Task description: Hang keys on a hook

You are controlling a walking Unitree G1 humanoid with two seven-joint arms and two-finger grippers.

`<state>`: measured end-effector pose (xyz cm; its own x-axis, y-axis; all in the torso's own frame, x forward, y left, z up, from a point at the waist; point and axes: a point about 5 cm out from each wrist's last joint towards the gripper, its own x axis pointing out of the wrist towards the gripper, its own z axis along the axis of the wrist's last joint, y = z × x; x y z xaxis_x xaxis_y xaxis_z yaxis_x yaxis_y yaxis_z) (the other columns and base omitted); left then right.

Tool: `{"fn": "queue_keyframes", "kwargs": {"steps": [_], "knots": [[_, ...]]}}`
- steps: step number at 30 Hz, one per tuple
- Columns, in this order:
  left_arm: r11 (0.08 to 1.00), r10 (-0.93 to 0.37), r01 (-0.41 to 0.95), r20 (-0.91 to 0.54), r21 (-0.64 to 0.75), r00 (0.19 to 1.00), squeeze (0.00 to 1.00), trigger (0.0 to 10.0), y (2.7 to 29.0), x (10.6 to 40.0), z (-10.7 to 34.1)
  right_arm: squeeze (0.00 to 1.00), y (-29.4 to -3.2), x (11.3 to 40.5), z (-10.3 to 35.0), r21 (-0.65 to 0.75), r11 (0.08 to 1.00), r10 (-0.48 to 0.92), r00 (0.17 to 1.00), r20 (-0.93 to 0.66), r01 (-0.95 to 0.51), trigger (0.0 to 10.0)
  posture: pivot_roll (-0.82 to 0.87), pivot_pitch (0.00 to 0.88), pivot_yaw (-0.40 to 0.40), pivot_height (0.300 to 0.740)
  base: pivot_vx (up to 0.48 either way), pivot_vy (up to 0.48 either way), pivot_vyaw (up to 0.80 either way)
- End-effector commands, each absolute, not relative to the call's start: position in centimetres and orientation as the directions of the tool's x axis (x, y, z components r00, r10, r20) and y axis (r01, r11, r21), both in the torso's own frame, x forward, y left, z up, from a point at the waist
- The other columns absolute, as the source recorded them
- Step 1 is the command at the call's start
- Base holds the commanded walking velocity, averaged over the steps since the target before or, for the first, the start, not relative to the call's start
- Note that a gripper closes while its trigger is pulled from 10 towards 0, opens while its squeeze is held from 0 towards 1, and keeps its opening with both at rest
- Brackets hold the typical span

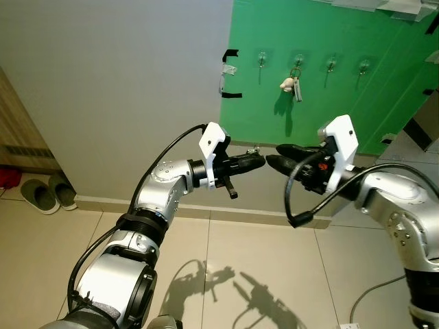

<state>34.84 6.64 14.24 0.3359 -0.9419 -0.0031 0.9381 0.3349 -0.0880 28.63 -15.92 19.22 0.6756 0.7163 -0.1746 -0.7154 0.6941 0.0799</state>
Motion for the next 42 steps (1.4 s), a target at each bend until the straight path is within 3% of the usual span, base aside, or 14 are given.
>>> {"fn": "queue_keyframes", "kwargs": {"steps": [1, 9, 25, 42], "knots": [[0.334, -0.943, 0.940, -0.016, -0.075, 0.334, 0.00, 0.0, 6.5, 34.8, 14.1, 0.00, -15.7, 28.5, 19.4, 0.073, 0.707, 0.702, 0.688, -0.183, -0.703, 10.0, -0.08, 0.000, -0.032, 0.740, 0.000, 0.000, 0.00], [0.344, -0.939, 0.936, -0.025, -0.071, 0.344, 0.00, 0.0, 6.4, 34.9, 14.0, 0.00, -13.7, 28.2, 18.9, 0.116, 0.736, 0.675, 0.708, -0.207, -0.667, 10.0, -0.09, 0.000, -0.031, 0.740, 0.000, 0.000, 0.00], [0.341, -0.940, 0.938, -0.026, -0.066, 0.340, 0.00, 0.0, 6.1, 34.8, 14.0, 0.00, -13.6, 29.0, 19.0, 0.176, 0.812, 0.583, 0.787, -0.204, -0.556, 10.0, -0.09, 0.000, -0.033, 0.740, 0.000, 0.000, 0.00], [0.337, -0.941, 0.939, -0.031, -0.065, 0.336, 0.00, 0.0, 6.0, 34.7, 13.8, 0.00, -12.7, 29.3, 18.9, 0.177, 0.820, 0.572, 0.793, -0.211, -0.544, 10.0, -0.09, 0.000, -0.033, 0.740, 0.000, 0.000, 0.00]]}}
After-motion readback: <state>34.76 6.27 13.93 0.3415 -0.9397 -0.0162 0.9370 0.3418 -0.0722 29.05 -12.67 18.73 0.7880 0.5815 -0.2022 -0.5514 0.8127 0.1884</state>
